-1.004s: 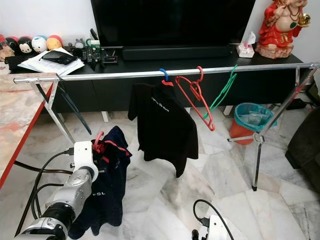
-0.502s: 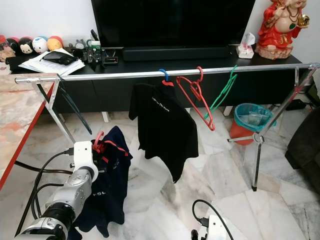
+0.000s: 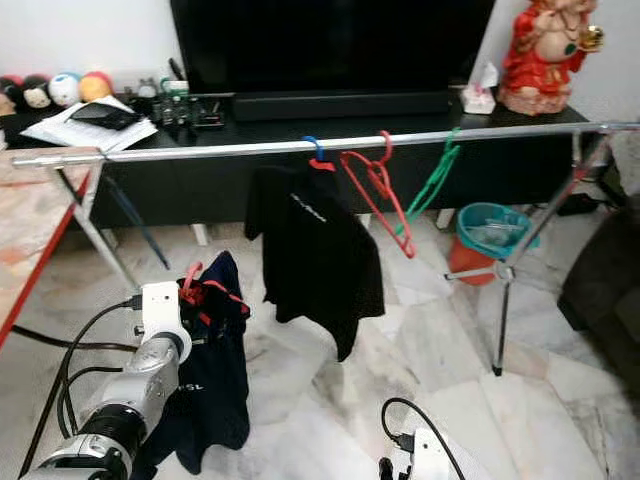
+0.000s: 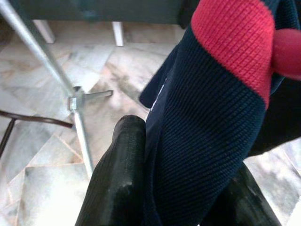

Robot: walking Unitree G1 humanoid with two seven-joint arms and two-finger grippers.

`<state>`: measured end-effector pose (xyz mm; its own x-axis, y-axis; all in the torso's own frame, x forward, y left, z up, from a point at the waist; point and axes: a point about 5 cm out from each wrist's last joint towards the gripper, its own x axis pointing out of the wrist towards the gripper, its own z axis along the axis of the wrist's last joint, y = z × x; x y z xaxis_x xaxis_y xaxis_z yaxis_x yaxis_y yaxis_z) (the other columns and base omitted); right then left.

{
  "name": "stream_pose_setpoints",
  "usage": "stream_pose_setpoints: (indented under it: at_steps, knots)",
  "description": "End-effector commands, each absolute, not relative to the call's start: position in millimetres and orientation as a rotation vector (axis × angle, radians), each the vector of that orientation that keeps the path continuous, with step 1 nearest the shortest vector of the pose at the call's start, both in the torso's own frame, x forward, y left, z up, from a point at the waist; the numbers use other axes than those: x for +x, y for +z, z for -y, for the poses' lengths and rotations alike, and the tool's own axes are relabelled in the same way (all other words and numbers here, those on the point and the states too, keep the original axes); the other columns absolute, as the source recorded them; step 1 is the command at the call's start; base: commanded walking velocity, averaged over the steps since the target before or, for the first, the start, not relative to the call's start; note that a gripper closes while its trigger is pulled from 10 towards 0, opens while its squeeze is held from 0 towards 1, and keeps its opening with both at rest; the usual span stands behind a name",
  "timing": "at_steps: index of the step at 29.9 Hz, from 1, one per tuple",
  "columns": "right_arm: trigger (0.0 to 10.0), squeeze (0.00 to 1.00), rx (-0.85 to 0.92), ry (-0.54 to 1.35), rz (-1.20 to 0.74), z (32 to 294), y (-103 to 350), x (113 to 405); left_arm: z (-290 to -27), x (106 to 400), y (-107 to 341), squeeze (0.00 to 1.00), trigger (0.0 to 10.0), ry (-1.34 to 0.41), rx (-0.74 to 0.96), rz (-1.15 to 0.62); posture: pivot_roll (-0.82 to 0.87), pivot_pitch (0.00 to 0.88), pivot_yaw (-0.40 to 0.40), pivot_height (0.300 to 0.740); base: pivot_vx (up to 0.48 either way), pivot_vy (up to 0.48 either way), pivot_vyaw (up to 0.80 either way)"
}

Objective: Hang hanger

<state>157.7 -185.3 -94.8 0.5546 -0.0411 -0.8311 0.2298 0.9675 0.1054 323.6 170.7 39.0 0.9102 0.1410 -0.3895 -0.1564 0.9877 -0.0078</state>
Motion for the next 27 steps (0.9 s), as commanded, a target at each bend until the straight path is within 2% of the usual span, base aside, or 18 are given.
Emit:
stream_pose_setpoints:
  at_steps: [1,16,22,27]
  knots:
    - [10.0,0.00,0.206,-0.168,-0.980,188.1,-95.3,155.8,-168.1,329.7,49.1,0.00,10.0,0.142,-0.016,-0.343,0.00,0.018,-0.008,0.740,0.000,-0.375,0.00]
    - [10.0,0.00,0.197,-0.145,-0.983,187.5,-95.5,155.3,-171.5,329.8,49.5,0.00,10.0,0.153,-0.010,-0.340,-0.01,0.009,-0.007,0.740,0.000,-0.373,0.00]
    - [10.0,0.00,0.197,-0.146,-0.983,188.1,-95.4,155.5,-172.5,329.6,49.1,0.00,10.0,0.164,-0.013,-0.340,-0.01,0.015,-0.012,0.740,0.000,-0.373,0.41]
    - [10.0,0.00,0.193,-0.145,-0.984,189.5,-95.2,155.6,-174.6,329.4,48.9,0.00,10.0,0.184,-0.011,-0.342,-0.01,0.019,-0.018,0.740,0.000,-0.359,0.00]
